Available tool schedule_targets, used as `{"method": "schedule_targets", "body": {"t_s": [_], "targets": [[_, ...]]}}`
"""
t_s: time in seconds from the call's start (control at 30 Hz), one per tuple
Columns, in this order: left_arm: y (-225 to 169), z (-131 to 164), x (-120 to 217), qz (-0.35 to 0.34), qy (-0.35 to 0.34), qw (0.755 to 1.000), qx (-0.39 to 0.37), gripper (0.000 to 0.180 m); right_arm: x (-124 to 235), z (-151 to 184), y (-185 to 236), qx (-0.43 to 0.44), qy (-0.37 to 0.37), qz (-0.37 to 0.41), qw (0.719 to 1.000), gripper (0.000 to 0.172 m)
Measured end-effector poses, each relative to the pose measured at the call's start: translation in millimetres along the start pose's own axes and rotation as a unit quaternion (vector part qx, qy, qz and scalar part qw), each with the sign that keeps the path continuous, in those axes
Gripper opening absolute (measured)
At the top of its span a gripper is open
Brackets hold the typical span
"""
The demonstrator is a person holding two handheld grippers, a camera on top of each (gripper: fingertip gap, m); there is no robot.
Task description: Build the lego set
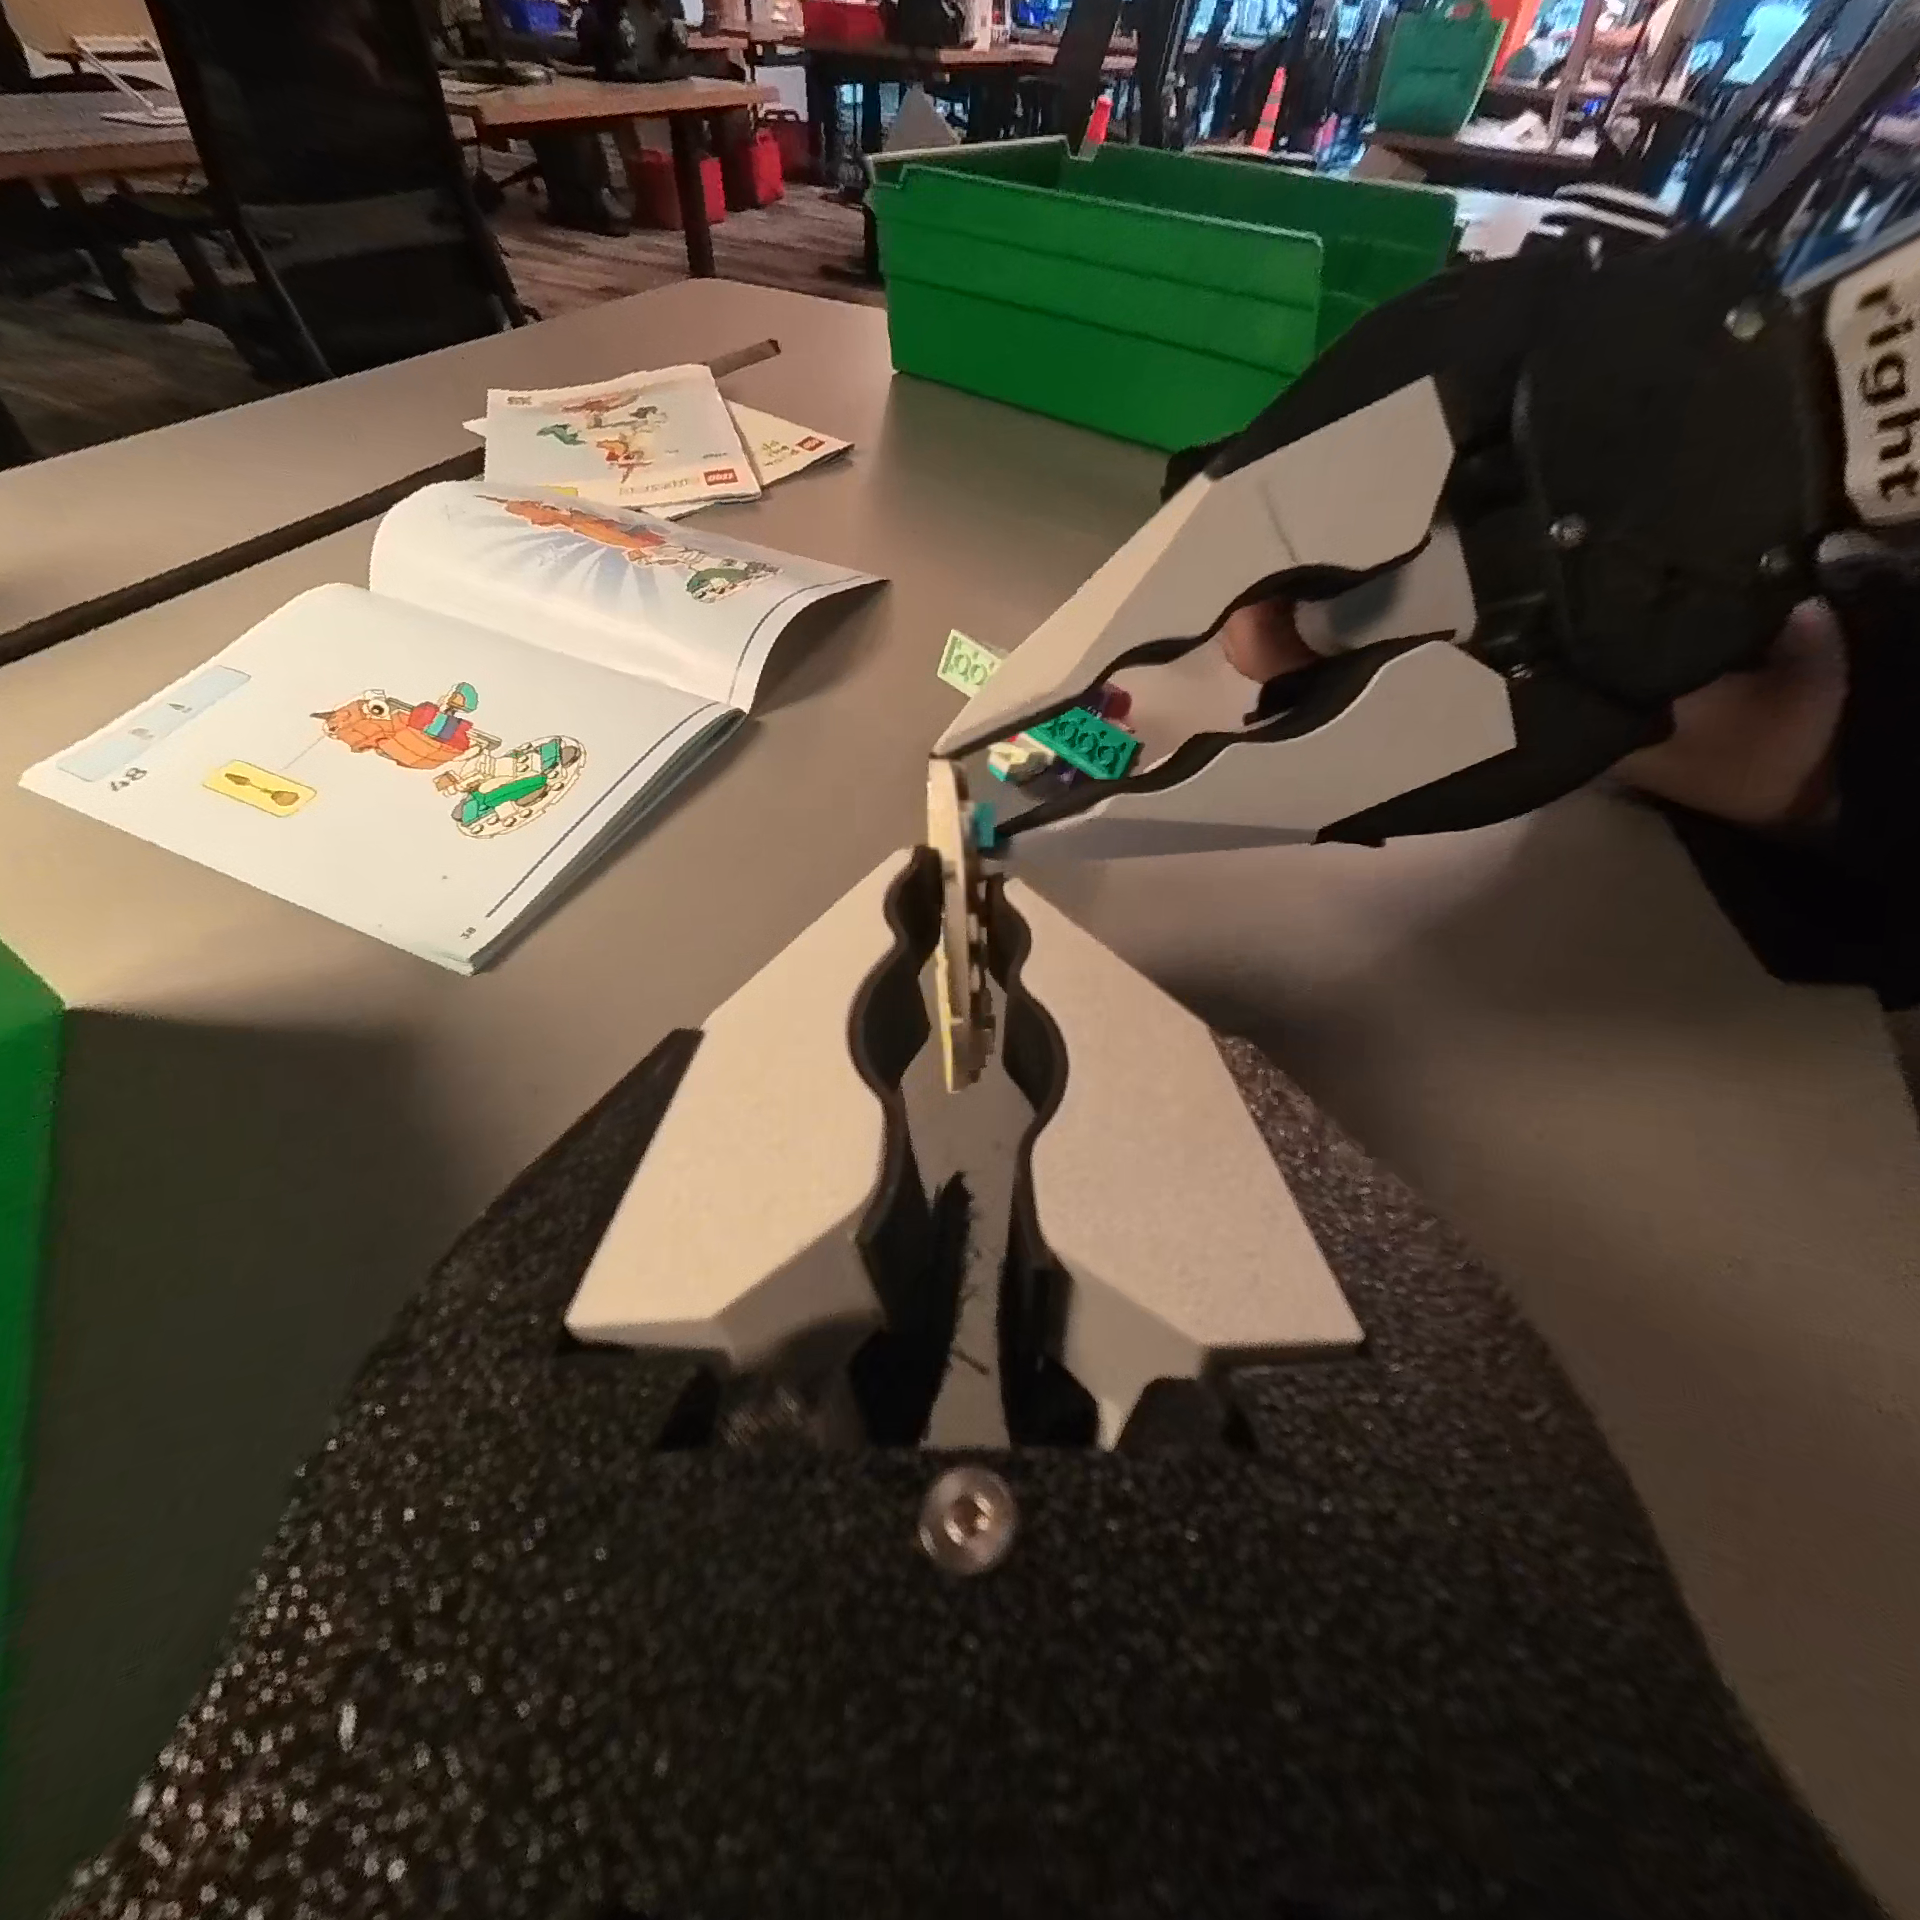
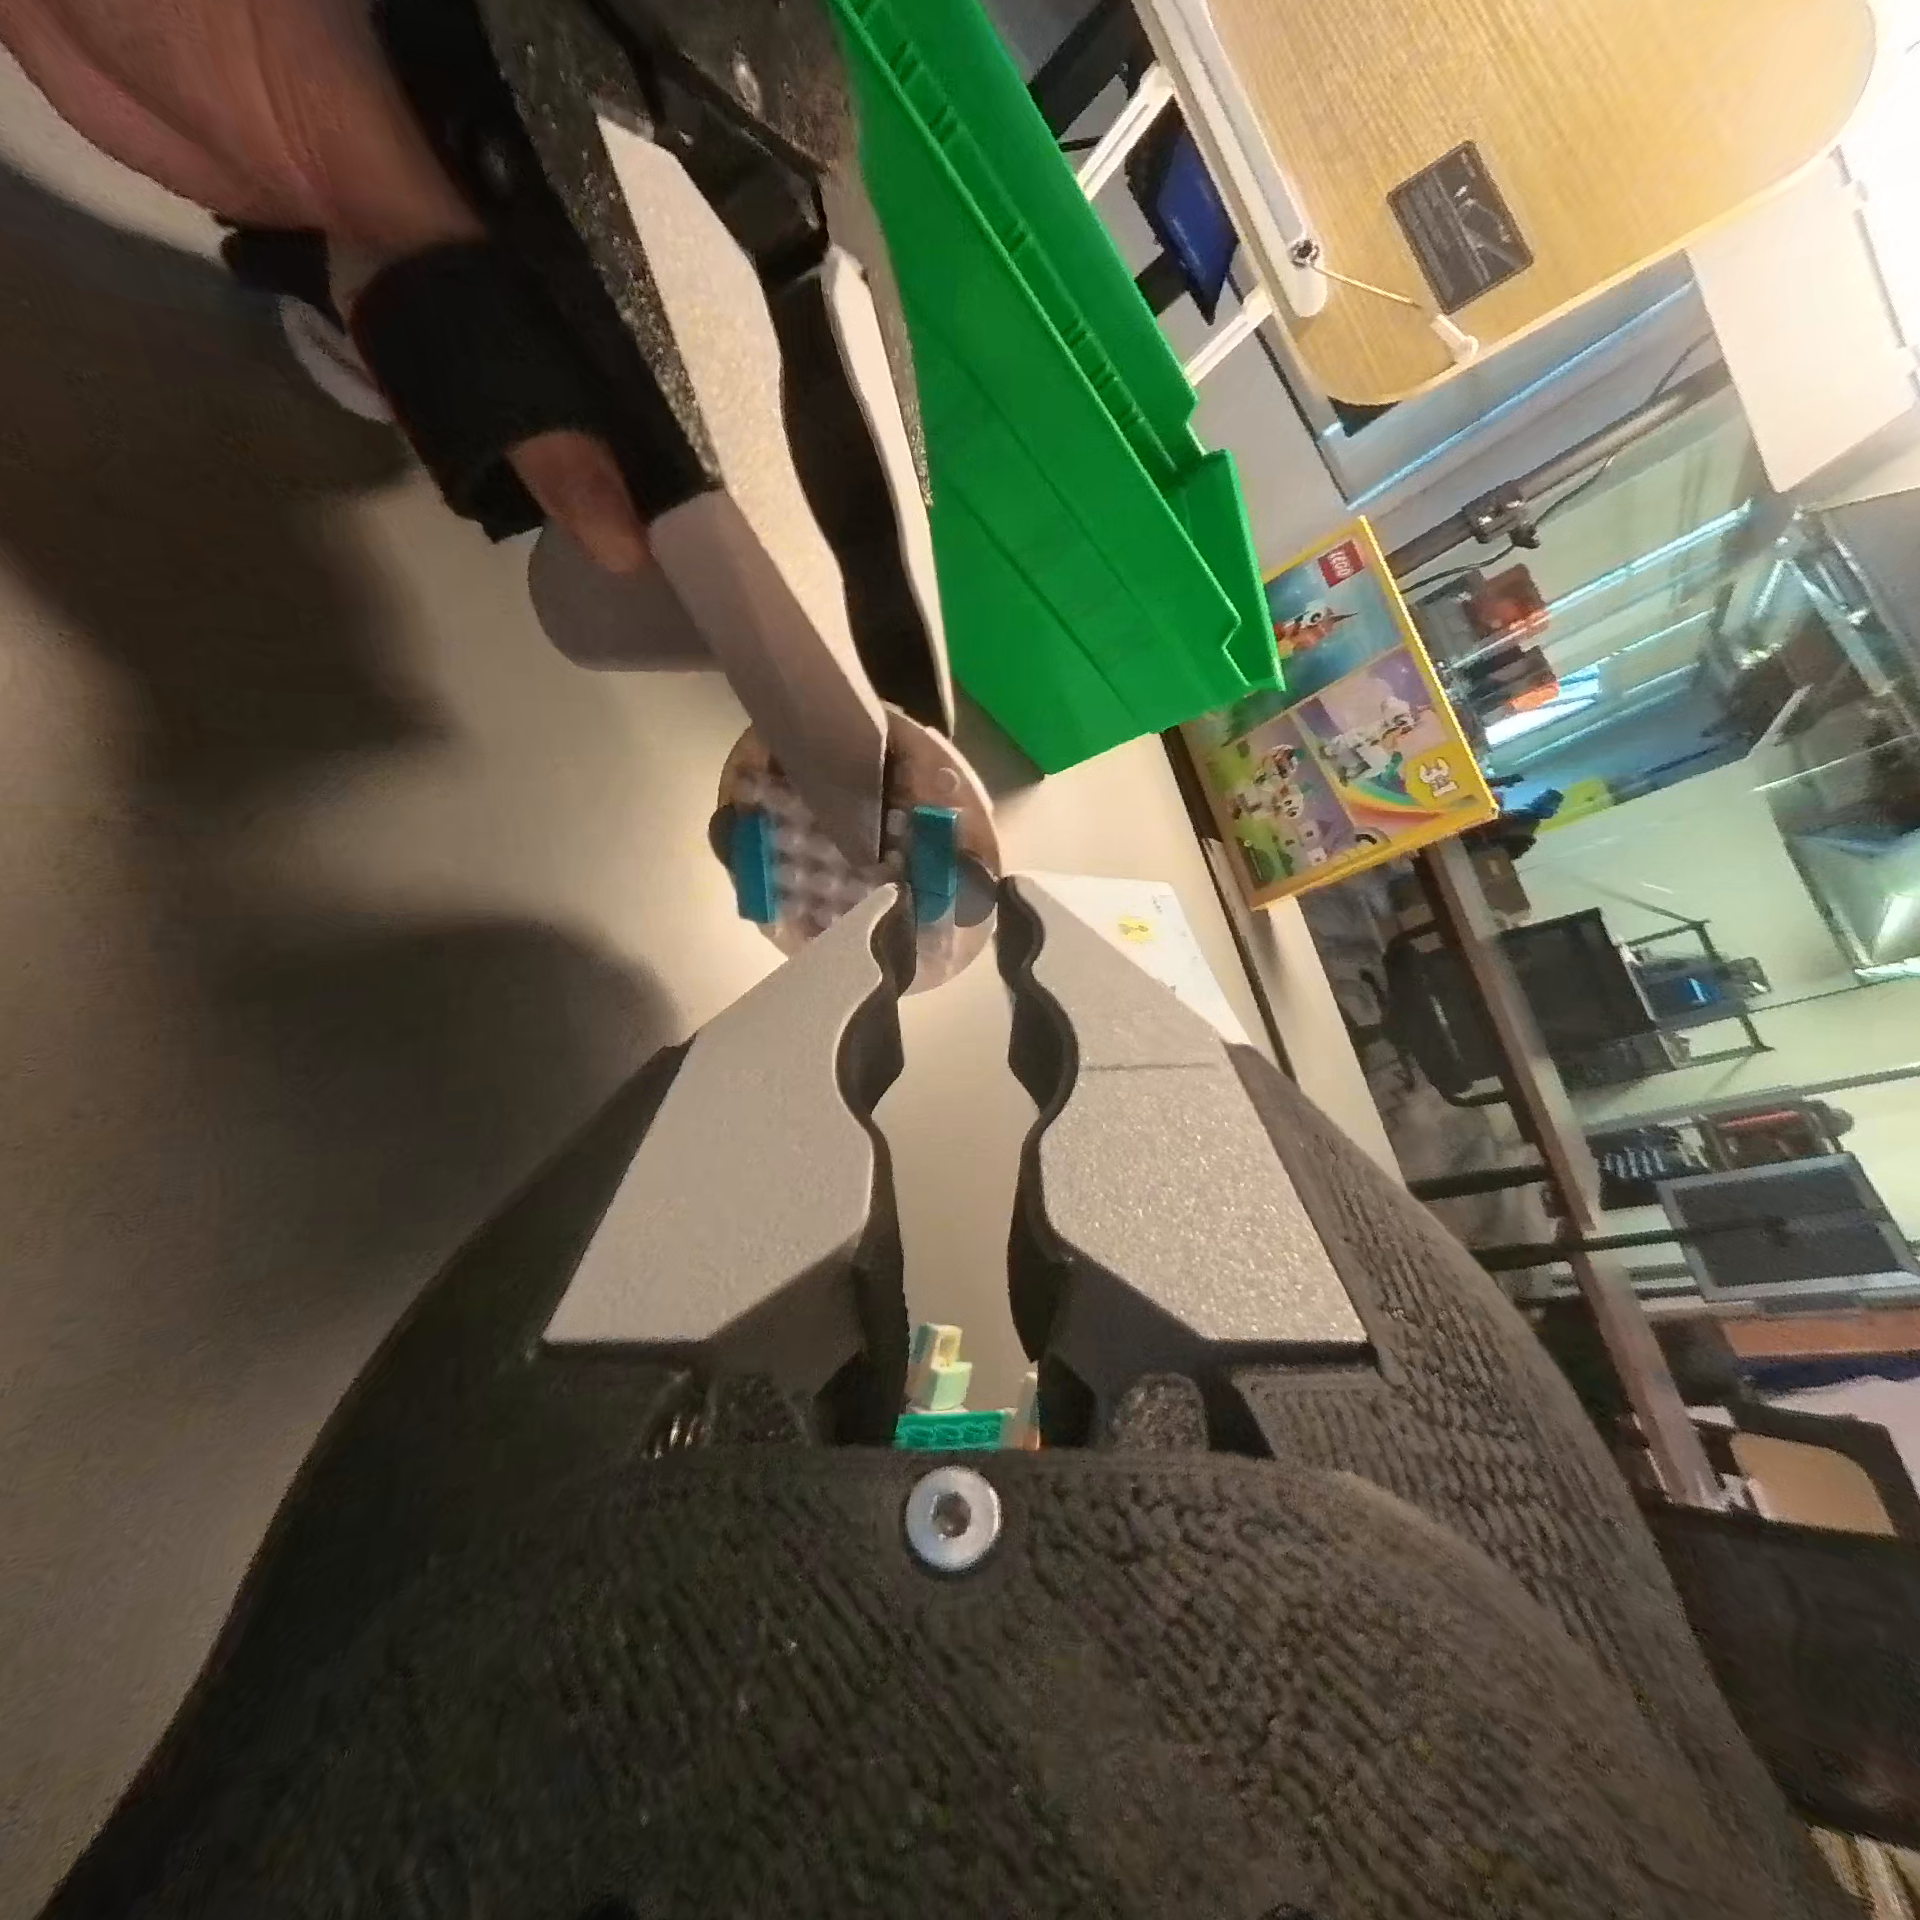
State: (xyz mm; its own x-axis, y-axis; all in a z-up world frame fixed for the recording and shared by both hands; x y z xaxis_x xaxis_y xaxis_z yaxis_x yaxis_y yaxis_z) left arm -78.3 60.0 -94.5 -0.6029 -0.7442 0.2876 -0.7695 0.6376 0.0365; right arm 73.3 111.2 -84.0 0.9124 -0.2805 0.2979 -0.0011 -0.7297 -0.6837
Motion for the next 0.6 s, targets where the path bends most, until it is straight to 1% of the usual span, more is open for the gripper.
{"method": "schedule_targets", "body": {"t_s": [0.3, 0.6], "targets": [[-8, 1, -5, -0.020, 0.025, 0.997, -0.070, 0.006, 1, 6, -4, -0.023, 0.004, -0.040, 0.999, 0.013], [-11, 1, -7, -0.017, 0.027, 0.995, -0.091, 0.006, 3, 10, -9, -0.075, -0.005, -0.076, 0.994, 0.013]]}}
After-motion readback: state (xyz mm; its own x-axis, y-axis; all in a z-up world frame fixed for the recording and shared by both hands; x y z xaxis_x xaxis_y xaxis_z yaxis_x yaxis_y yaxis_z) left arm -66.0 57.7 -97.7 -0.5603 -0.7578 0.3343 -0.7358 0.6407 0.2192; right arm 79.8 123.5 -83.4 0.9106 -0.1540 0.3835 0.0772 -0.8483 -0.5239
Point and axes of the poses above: each gripper's, where its closed fingertips meet, x back along the fingers, z out of its underside, y = z × x across the jaws, the point moved 10 cm from there along x, back along the fingers, and after that the axes turned 5 degrees about -x, right-handed, at the moved point
